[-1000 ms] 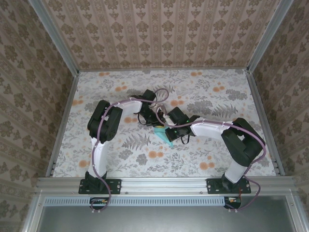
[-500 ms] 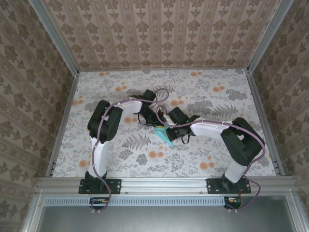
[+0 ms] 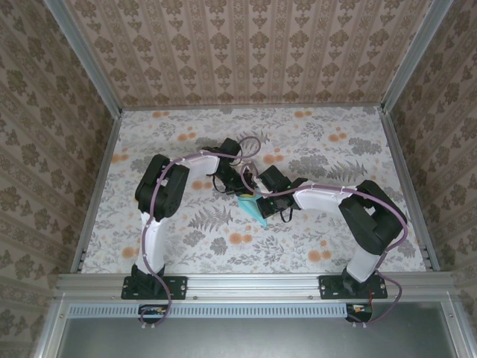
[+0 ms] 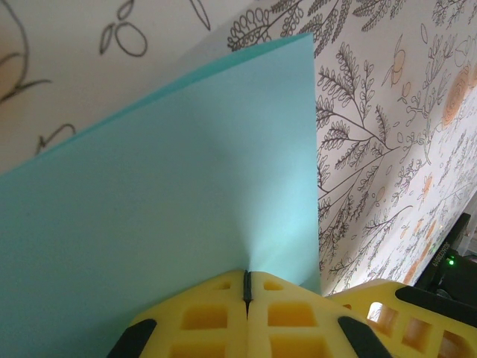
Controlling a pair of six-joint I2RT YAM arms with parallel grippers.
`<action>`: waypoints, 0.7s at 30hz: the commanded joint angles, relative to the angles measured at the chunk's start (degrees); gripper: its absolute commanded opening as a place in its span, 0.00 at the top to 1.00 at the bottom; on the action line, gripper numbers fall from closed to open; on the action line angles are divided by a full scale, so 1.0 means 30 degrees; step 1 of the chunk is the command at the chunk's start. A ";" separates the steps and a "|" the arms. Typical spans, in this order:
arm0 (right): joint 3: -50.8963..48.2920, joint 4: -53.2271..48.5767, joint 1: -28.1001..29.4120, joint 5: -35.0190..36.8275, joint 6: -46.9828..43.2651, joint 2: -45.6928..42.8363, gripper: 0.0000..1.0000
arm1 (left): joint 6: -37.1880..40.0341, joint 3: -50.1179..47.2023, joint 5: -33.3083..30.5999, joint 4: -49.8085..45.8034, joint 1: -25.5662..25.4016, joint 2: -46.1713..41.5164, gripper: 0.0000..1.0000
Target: Fold a paper plane with a square sheet of paper (fold left side to right side)
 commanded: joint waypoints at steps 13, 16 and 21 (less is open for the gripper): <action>0.0369 -0.0461 -0.0105 0.0447 0.0169 0.0269 1.00 | 0.0456 0.0075 -0.0748 -0.0511 -0.0181 0.0777 0.96; 0.0390 -0.0601 -0.0106 0.0405 0.0091 0.0390 1.00 | 0.0441 0.0083 -0.0773 -0.0512 -0.0181 0.0726 0.96; 0.0387 -0.0787 -0.0105 0.0405 0.0025 0.0542 1.00 | 0.0481 0.0098 -0.0729 -0.0541 -0.0181 0.0744 0.96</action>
